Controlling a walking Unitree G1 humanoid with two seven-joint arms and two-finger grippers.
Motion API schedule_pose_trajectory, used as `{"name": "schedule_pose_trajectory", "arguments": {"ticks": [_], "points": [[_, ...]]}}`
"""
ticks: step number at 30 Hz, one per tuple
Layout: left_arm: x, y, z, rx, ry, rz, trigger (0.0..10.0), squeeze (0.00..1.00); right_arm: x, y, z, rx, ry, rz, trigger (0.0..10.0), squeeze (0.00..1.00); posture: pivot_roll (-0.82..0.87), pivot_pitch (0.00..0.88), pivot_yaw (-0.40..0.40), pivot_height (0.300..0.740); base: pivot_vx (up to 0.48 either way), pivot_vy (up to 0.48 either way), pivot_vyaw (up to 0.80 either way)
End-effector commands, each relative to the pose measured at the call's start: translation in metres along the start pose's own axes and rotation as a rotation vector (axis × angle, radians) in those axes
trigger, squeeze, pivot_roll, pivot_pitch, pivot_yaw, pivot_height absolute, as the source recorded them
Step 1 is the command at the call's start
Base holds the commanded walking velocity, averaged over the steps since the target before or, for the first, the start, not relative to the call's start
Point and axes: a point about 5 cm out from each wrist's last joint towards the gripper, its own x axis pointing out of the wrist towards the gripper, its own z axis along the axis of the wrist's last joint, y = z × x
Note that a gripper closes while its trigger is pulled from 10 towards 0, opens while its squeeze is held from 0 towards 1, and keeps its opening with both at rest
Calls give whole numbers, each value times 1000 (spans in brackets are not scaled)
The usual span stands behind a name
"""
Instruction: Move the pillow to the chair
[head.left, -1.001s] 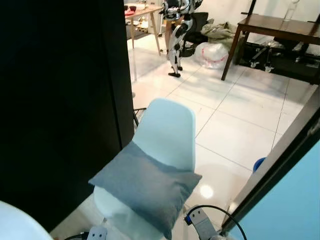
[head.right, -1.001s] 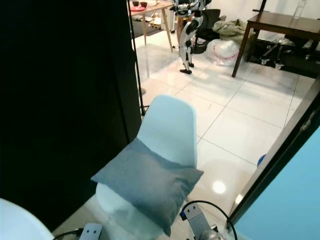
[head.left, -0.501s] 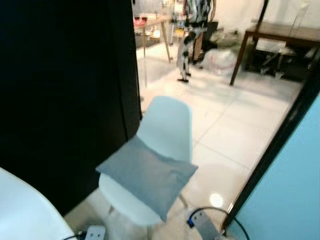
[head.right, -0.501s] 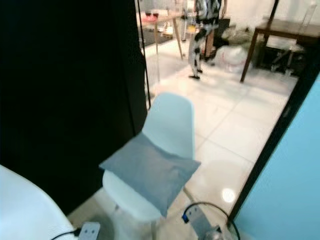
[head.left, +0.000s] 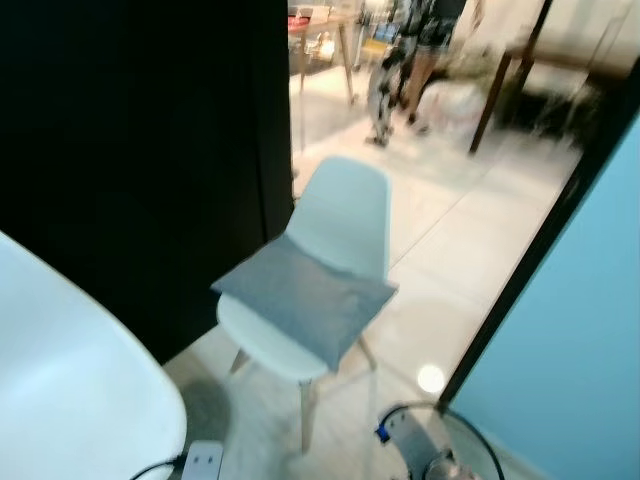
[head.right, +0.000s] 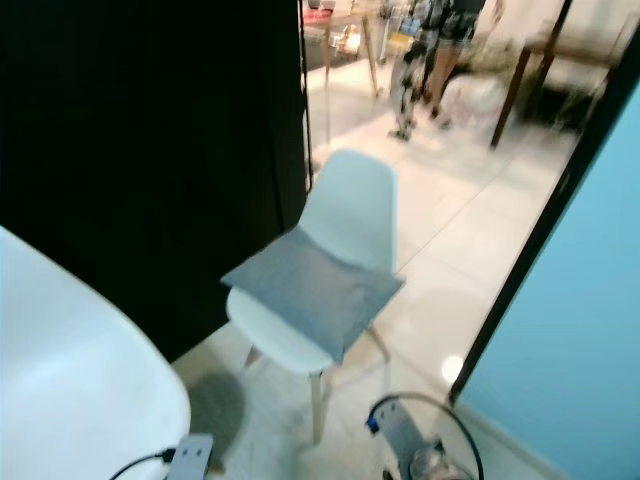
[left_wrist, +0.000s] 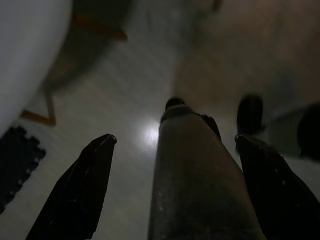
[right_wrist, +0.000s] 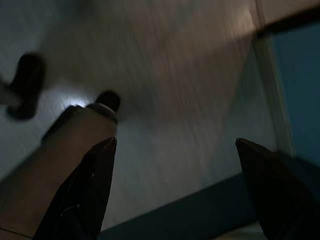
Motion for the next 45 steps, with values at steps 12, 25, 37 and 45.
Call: {"name": "schedule_pose_trajectory", "arguments": {"ticks": [12, 25, 37, 45], "points": [[-3, 4, -15, 16, 54, -3, 10000, 0, 0, 2, -4, 19, 0, 15, 10000, 0, -25, 0, -37, 740, -342, 0, 0], [-4, 0, -21, 16, 67, -14, 10000, 0, 0, 1, -8, 7, 9, 16, 10000, 0, -21, 0, -44, 740, -344, 0, 0], [-2, -1, -15, 12, 50, -12, 10000, 0, 0, 0, -9, -16, 15, 14, 10000, 0, -26, 0, -40, 740, -341, 0, -61], [-2, -1, -13, 13, 50, -11, 10000, 0, 0, 0, -8, -33, 16, 15, 10000, 0, -36, 0, -38, 740, 0, 0, -731]]}}
